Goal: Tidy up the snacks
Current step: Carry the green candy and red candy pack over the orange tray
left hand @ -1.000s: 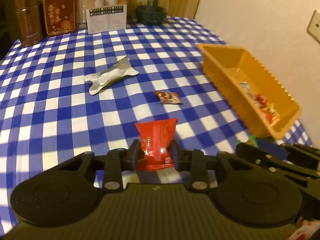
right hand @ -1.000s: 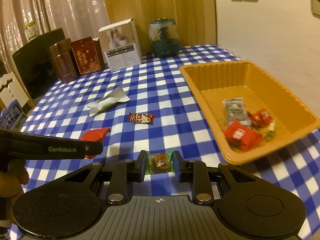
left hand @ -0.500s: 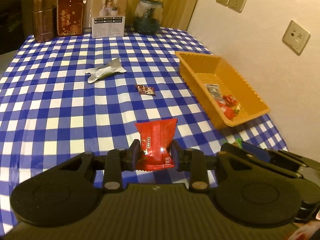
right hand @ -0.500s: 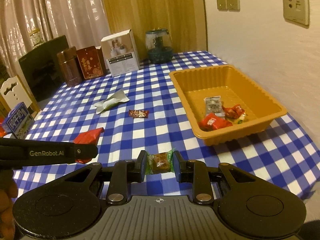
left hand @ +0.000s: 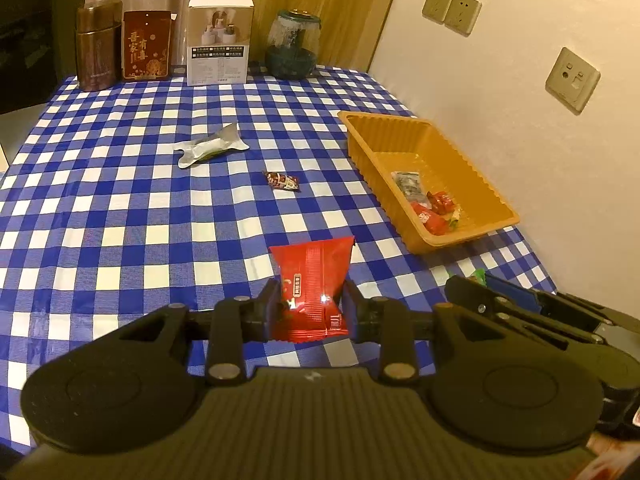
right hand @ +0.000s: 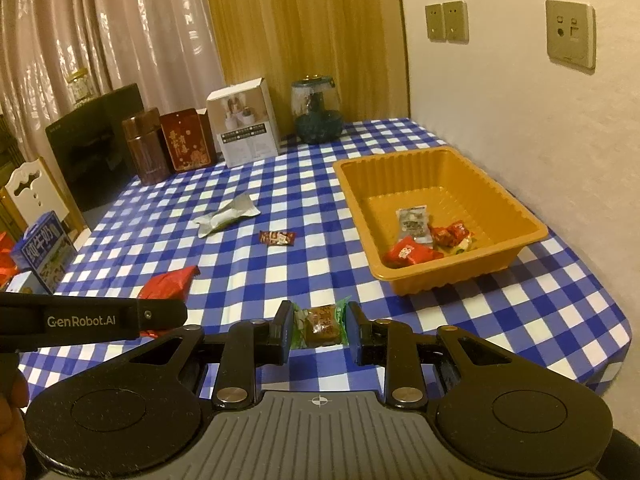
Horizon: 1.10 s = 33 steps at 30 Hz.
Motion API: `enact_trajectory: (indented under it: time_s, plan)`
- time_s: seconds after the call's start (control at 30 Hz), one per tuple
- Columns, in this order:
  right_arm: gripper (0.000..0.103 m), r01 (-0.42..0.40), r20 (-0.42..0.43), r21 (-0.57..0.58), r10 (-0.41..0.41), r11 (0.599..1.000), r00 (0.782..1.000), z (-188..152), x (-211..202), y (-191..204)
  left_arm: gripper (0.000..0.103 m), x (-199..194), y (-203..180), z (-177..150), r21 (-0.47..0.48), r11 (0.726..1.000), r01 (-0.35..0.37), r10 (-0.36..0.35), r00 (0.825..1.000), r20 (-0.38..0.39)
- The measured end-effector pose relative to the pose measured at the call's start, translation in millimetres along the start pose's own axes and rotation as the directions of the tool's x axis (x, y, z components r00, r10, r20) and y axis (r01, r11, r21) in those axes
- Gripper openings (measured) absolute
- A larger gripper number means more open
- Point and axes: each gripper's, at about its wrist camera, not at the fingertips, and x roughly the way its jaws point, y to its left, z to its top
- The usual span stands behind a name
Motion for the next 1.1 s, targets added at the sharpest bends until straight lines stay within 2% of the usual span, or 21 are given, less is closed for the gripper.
enact_trajectory:
  time_s: [0.5, 1.1]
  plan:
    - [0.028, 0.049, 0.019, 0.036, -0.049, 0.998, 0.999, 5.9, -11.3, -23.2, 0.029, 0.2, -19.5, 6.6, 0.022, 0.999, 0.048, -0.048, 0.999, 0.003]
    - [0.028, 0.157, 0.036, 0.127, -0.163, 0.979, 0.986, 22.8, -27.1, -91.7, 0.029, 25.6, -89.1, 22.7, 0.094, 0.984, 0.153, -0.152, 0.988, -0.023]
